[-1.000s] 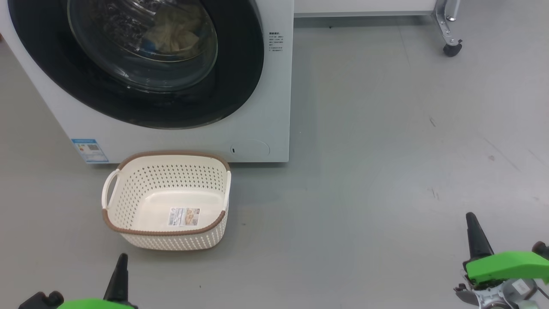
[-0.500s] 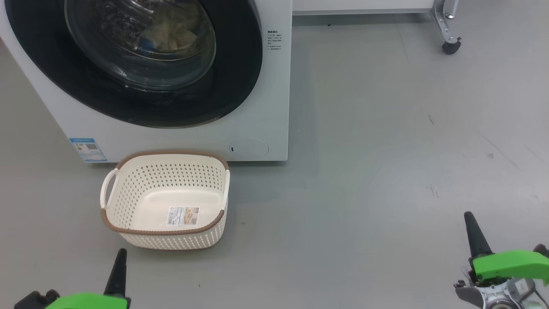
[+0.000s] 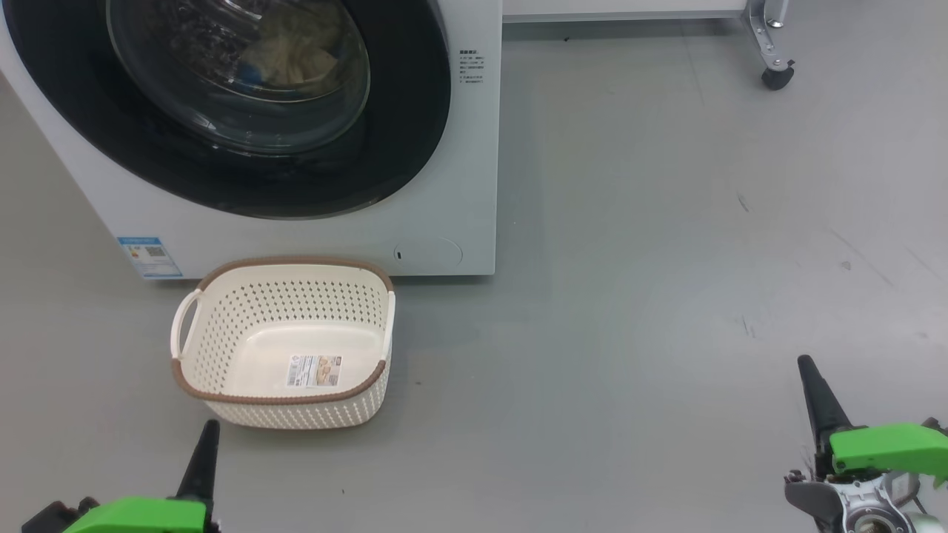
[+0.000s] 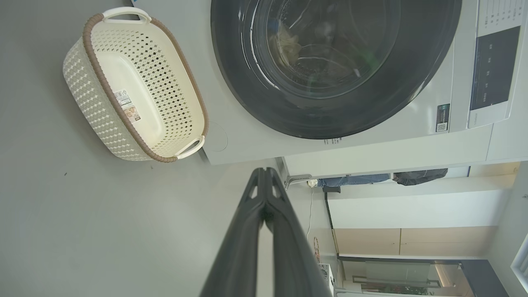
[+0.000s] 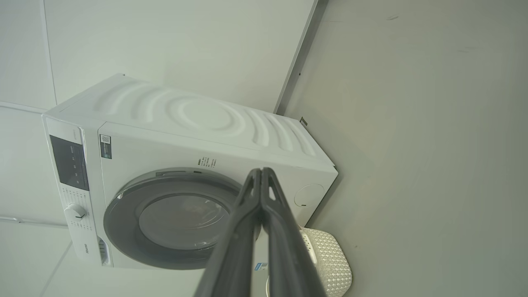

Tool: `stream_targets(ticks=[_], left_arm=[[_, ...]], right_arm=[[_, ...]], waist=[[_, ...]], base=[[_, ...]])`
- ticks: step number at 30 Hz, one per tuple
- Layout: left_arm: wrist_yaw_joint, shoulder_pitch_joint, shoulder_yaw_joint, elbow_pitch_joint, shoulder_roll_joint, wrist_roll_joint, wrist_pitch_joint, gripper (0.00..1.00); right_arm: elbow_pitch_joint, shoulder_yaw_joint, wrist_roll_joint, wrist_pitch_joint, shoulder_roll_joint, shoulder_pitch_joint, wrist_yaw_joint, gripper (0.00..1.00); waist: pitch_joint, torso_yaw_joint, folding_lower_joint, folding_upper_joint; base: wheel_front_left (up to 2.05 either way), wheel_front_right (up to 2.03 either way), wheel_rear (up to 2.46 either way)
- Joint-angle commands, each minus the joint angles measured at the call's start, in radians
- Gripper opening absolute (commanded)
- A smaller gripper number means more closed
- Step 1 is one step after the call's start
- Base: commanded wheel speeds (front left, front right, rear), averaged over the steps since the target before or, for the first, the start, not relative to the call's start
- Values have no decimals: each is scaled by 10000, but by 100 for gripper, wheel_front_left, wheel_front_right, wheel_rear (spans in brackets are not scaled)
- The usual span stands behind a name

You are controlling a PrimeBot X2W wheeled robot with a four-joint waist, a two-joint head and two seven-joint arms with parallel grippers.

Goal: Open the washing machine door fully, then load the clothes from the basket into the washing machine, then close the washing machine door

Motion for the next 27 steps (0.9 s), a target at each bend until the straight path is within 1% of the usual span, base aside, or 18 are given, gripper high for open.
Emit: stream_targets(ticks=[1,27], left_arm=[[-58,-543,396,-277,41,-264,83,0],[-74,-896,967,-264,-269,-2670,839,0]], right_arm=[[-387,116,345,152,-184,-586,-22,0],[-515,143,3367,915,-217,-793,-28,0]], waist=[[5,-4,0,0],[89,-73,0,0]], base=[[0,0,0],[0,0,0]])
